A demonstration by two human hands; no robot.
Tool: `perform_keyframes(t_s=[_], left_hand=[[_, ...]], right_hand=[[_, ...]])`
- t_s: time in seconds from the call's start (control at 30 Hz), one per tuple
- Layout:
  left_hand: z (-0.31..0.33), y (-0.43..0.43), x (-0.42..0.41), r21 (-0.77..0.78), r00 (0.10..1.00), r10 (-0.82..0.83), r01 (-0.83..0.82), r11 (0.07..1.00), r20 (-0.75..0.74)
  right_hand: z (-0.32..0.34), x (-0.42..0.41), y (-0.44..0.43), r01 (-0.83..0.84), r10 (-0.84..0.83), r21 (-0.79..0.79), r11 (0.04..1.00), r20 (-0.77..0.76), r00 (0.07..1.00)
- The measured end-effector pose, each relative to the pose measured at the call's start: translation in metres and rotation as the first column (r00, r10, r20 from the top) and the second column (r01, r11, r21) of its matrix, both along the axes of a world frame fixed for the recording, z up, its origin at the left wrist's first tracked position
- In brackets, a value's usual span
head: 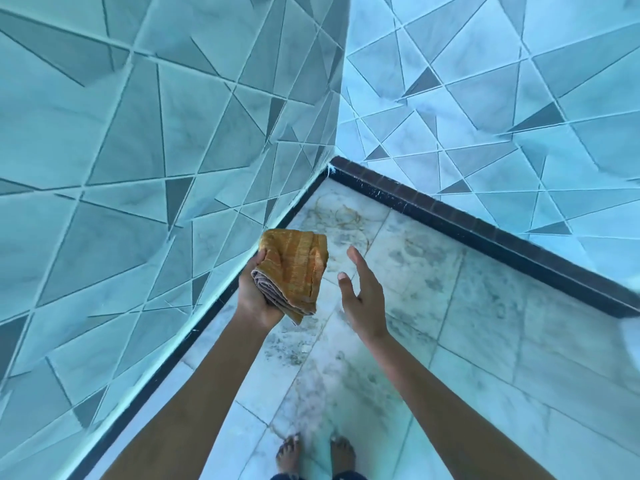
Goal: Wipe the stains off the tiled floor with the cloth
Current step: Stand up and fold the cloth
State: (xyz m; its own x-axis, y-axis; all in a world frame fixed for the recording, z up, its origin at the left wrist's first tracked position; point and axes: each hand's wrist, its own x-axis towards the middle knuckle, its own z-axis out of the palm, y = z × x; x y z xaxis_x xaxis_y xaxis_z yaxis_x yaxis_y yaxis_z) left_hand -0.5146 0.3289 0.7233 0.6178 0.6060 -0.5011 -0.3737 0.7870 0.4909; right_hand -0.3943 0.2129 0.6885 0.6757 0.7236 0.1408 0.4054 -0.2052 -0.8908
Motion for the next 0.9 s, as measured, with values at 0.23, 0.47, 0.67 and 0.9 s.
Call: perform_keyframes(t_s=[0.23,0.47,0.67,0.9], left_hand=[[0.089,-0.072,-0.005,0.076,0.981,-0.161,0.154,0.985,0.105],[0.116,-0.146,0.009,0.164,0.97,-0.235,0.223,0.961,0.063],[0.128,-0.224,0.028,0.255,0.946,-0.321,0.319,0.913,-0.036],[0.152,-0.276,0.04,0.382,0.871,-0.426,0.491,0.783,-0.245]], right_hand=[[0.096,-0.028,-0.047,0.055,-0.021,0.067,0.996,-0.422,0.907],[0.129,-0.019,-0.12,0.229,-0.143,0.099,0.968,-0.531,0.835],[0.147,0.012,-0.21,0.279,-0.181,0.114,0.954,-0.521,0.834],[0.17,0.025,-0.282,0.298,-0.033,0.224,0.928,-0.747,0.664]])
